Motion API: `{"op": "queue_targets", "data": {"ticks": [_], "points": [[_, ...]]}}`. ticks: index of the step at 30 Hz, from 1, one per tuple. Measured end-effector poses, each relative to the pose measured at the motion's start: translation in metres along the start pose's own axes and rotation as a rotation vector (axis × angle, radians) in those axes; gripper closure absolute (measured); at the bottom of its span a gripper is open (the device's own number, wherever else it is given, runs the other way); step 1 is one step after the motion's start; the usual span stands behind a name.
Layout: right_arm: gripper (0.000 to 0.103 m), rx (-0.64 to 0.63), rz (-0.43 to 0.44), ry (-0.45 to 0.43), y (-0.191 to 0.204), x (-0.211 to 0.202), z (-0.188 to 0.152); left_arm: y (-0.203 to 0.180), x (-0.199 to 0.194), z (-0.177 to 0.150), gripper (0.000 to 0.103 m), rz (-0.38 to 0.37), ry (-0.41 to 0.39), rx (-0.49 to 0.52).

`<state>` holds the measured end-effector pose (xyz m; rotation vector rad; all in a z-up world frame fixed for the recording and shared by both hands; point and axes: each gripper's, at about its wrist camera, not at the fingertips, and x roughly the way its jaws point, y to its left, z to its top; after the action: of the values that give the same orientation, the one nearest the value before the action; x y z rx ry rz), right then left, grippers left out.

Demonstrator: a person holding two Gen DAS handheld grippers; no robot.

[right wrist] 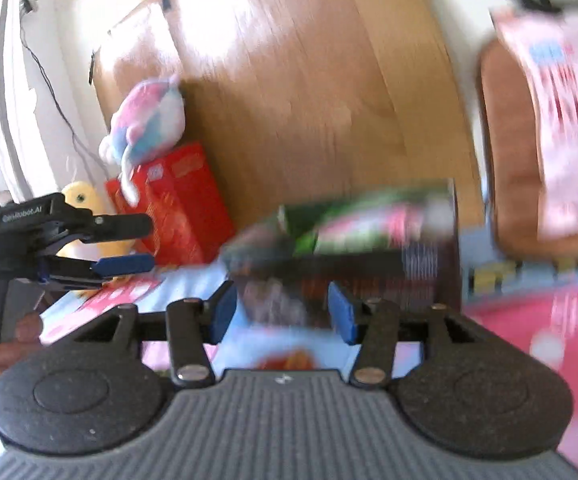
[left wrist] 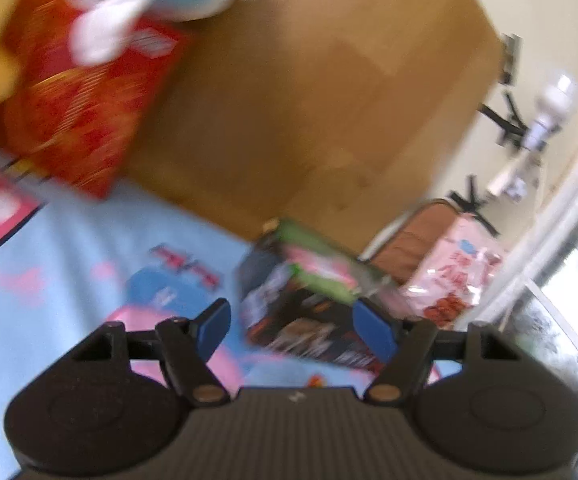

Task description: Organize snacks

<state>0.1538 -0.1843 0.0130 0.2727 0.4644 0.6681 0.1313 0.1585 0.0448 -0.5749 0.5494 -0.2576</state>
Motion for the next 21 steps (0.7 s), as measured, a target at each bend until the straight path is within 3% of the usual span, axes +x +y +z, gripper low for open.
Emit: {"op": "queue_targets", "data": {"ticks": [3,8,10,13,16,17,18,20,21], "points": [[0.048,0.025,-0.001,0.067,0.005,-0.007,-0.021,0.023,-0.011,-0.016,0.033,0.036,0.018,-0.065],[0.047,-0.069,-0.022,0.132,0.03,-0.002,-0.035,0.033,-0.016,-0.04,0.033,0.016,0.057,-0.1],[0.045,-0.118,-0.035,0.156,0.038,0.005,-0.033,0.031,-0.012,-0.046,0.033,0.0,0.078,-0.087],[0.026,-0.174,-0.049,0.161,0.037,0.017,-0.023,0.025,-0.006,-0.053,0.033,-0.046,0.113,-0.089],[0.028,-0.149,-0.068,0.18,0.021,0.033,-0.007,0.013,-0.005,-0.063,0.033,-0.099,0.145,-0.082],[0.039,-0.116,-0.065,0.201,0.013,0.04,-0.002,0.009,-0.003,-0.065,0.034,-0.115,0.159,-0.08],[0.057,-0.065,-0.061,0.232,0.004,0.047,0.002,0.004,0.0,-0.067,0.034,-0.13,0.175,-0.076],[0.083,0.064,-0.038,0.328,-0.013,0.058,0.001,-0.003,0.002,-0.071,0.034,-0.146,0.197,-0.067],[0.084,0.118,-0.009,0.354,-0.016,0.059,-0.005,-0.004,0.002,-0.073,0.034,-0.151,0.2,-0.064]]}}
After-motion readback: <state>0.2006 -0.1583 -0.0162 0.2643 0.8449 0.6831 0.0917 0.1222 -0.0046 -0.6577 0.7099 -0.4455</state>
